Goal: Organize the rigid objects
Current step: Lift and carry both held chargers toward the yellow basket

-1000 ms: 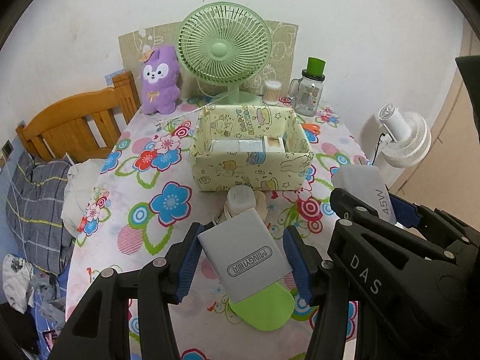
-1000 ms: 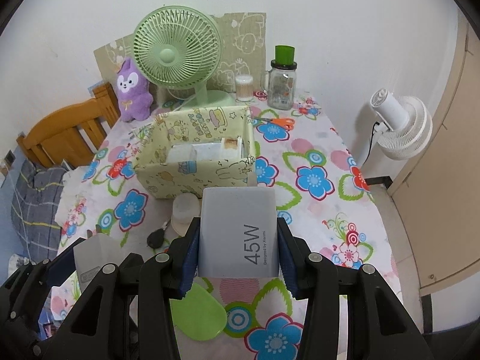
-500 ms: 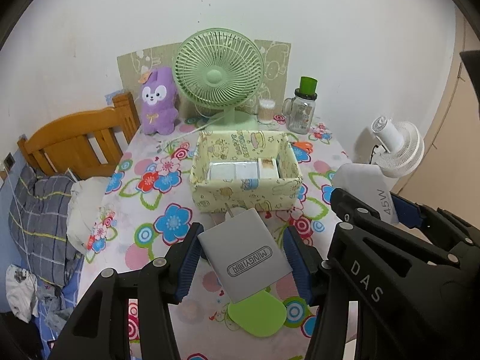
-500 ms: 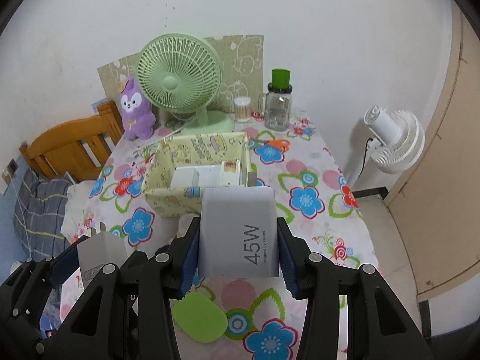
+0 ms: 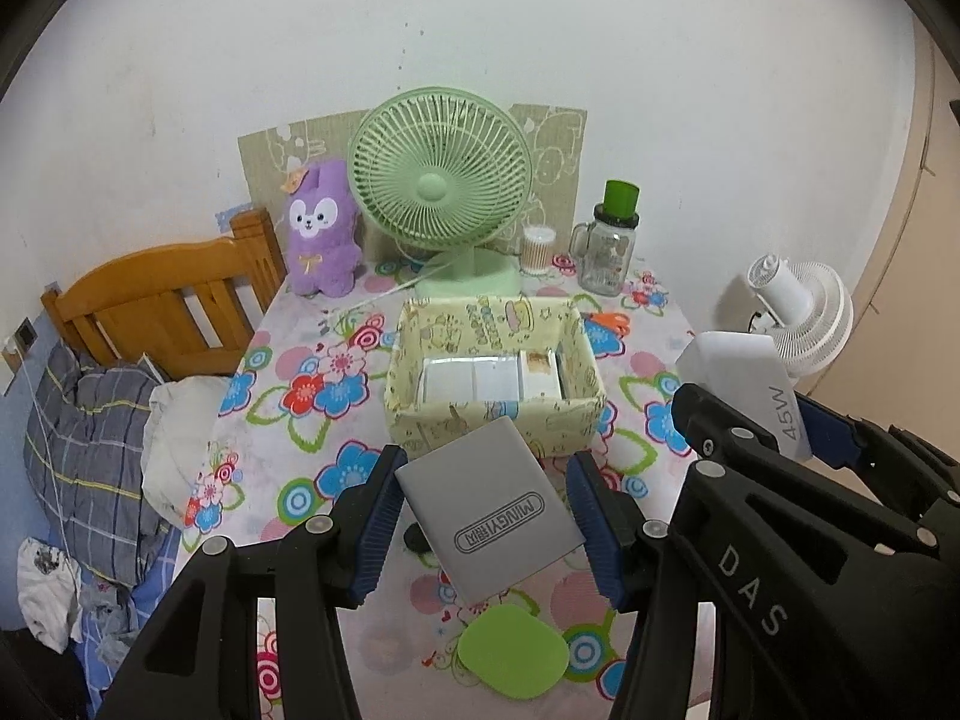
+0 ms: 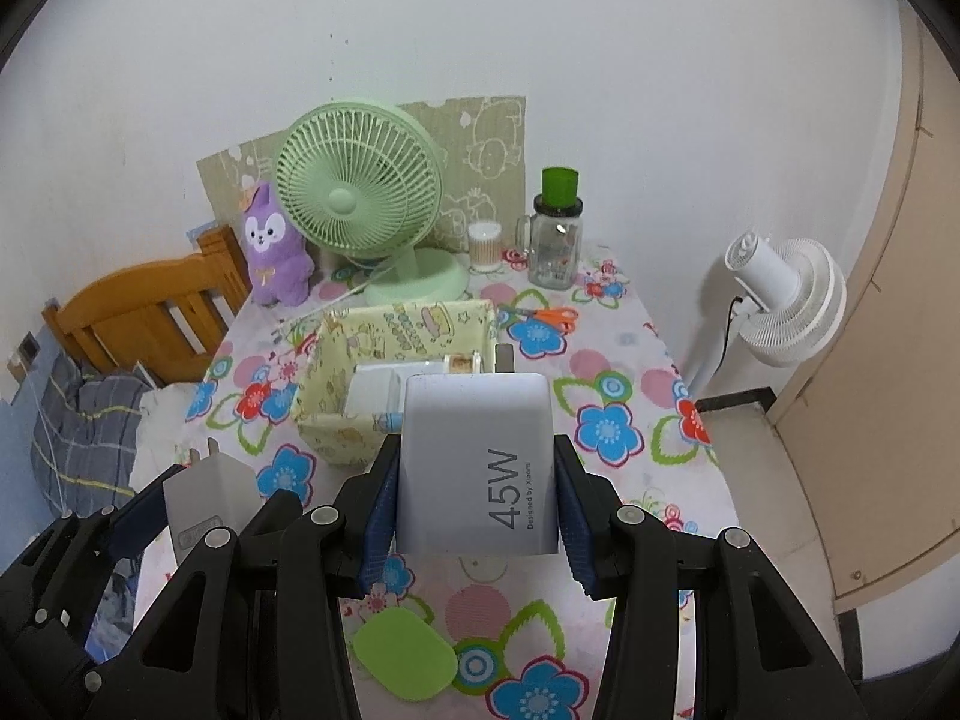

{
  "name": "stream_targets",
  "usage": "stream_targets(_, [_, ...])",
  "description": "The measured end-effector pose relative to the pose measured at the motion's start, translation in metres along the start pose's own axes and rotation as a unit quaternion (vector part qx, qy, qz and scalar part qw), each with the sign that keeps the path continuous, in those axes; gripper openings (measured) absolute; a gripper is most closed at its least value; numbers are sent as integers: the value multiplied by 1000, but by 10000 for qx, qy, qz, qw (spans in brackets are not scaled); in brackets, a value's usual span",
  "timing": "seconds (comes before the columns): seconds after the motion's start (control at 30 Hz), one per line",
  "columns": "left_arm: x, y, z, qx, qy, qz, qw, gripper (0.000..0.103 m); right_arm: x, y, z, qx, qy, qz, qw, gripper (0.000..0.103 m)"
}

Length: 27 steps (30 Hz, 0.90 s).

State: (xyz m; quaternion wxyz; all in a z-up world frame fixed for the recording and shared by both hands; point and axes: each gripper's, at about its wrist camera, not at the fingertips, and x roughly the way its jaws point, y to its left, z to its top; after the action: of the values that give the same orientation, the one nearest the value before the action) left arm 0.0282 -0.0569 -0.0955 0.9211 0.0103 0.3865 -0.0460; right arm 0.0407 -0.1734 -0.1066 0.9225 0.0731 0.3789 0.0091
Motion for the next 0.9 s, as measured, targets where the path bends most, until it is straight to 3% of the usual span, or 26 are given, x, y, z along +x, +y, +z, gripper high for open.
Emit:
stream_targets(0.4, [7, 6, 21, -78, -64, 86, 9999, 57, 2, 7, 23, -76, -137, 112, 9998, 50])
stream_targets(0.9, [35, 10, 39, -16, 55, 114, 9999, 57, 32, 11, 40, -57, 15, 80, 10000, 50])
